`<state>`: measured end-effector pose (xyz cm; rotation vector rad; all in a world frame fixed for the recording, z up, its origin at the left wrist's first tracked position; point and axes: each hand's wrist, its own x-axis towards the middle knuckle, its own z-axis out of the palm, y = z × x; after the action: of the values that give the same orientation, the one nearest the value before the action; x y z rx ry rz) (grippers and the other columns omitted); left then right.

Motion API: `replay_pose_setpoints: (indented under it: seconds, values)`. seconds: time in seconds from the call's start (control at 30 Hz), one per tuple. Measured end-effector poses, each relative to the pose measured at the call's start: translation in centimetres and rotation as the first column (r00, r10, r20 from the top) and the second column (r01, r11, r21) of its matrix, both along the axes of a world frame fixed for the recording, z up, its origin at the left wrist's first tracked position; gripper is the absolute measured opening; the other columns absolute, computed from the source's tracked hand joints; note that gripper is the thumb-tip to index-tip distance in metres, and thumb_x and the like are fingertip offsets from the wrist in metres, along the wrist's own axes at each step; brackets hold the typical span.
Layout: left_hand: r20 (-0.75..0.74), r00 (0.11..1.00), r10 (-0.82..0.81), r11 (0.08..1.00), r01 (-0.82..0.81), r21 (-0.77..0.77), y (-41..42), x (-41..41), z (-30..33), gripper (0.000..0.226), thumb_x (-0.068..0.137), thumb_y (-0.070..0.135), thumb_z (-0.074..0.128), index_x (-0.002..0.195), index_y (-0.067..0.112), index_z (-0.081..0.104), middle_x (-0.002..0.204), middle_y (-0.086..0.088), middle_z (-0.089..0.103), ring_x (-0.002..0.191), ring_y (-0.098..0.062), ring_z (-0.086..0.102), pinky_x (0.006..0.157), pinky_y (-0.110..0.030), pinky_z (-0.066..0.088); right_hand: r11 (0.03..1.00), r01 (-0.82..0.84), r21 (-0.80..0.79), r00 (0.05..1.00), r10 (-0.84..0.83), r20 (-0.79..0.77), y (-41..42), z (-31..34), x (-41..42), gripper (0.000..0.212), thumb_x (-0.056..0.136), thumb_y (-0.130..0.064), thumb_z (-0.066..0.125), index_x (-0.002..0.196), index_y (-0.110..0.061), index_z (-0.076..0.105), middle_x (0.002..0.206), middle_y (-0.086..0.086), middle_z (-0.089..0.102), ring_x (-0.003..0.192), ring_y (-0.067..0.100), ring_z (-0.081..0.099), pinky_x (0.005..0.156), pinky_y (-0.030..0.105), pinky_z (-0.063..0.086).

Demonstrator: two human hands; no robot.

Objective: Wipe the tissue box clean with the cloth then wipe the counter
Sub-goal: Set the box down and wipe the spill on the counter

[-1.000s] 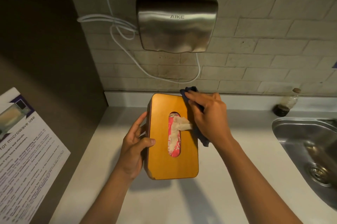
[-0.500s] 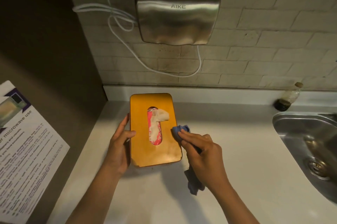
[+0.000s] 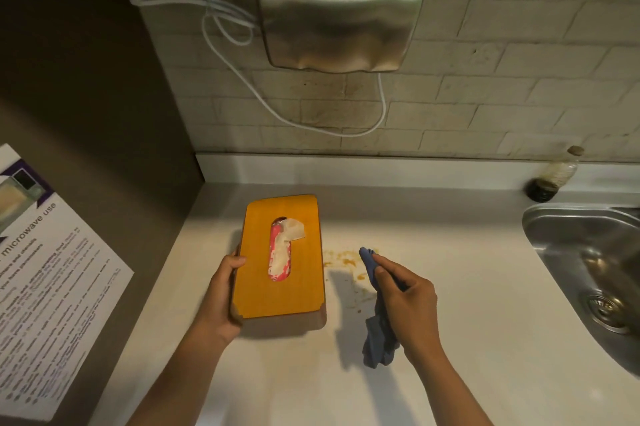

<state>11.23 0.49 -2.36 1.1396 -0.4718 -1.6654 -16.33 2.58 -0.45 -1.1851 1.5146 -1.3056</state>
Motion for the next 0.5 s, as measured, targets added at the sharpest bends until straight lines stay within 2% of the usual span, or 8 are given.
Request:
replay_pose_setpoints:
  seconds: [0.07,0.2,0.3,0.43,0.5]
  values:
    - [0.01,1.0,0.017,0.999,-0.018,0.032,-0.2,0.3,-0.7,0.033,0.096,0.043,0.047,0.12,0.031,0.066,0.106,-0.012,0.074,0.099,-0.038,0.067,0.076,-0.048,0.057,1.0,0.02,0.013,1.0,-0.02,0.0,0.1,-0.6,-0.1,0.029,0.096,-0.015,0.063,0.106,-0.039,0.075,0.104,-0.024,0.073,0.099,-0.011,0.065,0.085,0.01,0.052]
    - [0.076,0.997,-0.032,0.999,0.031,0.013,-0.5,-0.2,-2.5,0.035,0.099,0.037,0.047,0.131,0.035,0.061,0.126,-0.014,0.068,0.116,-0.043,0.062,0.096,-0.064,0.048,0.999,-0.003,0.046,1.0,0.004,-0.014,0.0,-1.9,0.4,0.029,0.096,-0.015,0.063,0.107,-0.039,0.074,0.105,-0.025,0.073,0.098,-0.015,0.063,0.083,0.005,0.049]
    - [0.142,0.99,-0.02,1.0,0.02,0.006,-0.8,-0.9,-3.4,0.033,0.099,0.032,0.051,0.13,0.035,0.062,0.128,-0.012,0.067,0.116,-0.041,0.063,0.096,-0.066,0.048,0.998,-0.009,0.059,0.999,0.011,-0.035,-0.1,-2.7,0.7,0.031,0.096,-0.016,0.062,0.105,-0.045,0.07,0.104,-0.027,0.07,0.09,-0.017,0.062,0.08,-0.001,0.045]
    - [0.179,0.984,-0.003,1.0,0.001,0.01,-1.2,-1.8,-3.5,0.032,0.098,0.031,0.053,0.129,0.034,0.063,0.124,-0.009,0.07,0.113,-0.039,0.066,0.093,-0.063,0.051,0.996,0.008,0.087,0.998,-0.003,-0.06,-0.4,-3.7,0.2,0.027,0.097,-0.015,0.061,0.112,-0.033,0.074,0.111,-0.017,0.072,0.097,-0.004,0.063,0.081,-0.001,0.045]
    - [0.202,0.979,0.008,1.0,-0.007,-0.008,-1.4,-2.2,-3.3,0.033,0.099,0.029,0.053,0.13,0.033,0.062,0.122,-0.006,0.071,0.109,-0.036,0.068,0.09,-0.059,0.055,0.996,0.019,0.091,0.997,-0.012,-0.075,-0.4,-4.1,-0.2,0.028,0.097,-0.014,0.061,0.11,-0.035,0.074,0.11,-0.017,0.072,0.096,-0.004,0.064,0.08,-0.001,0.045]
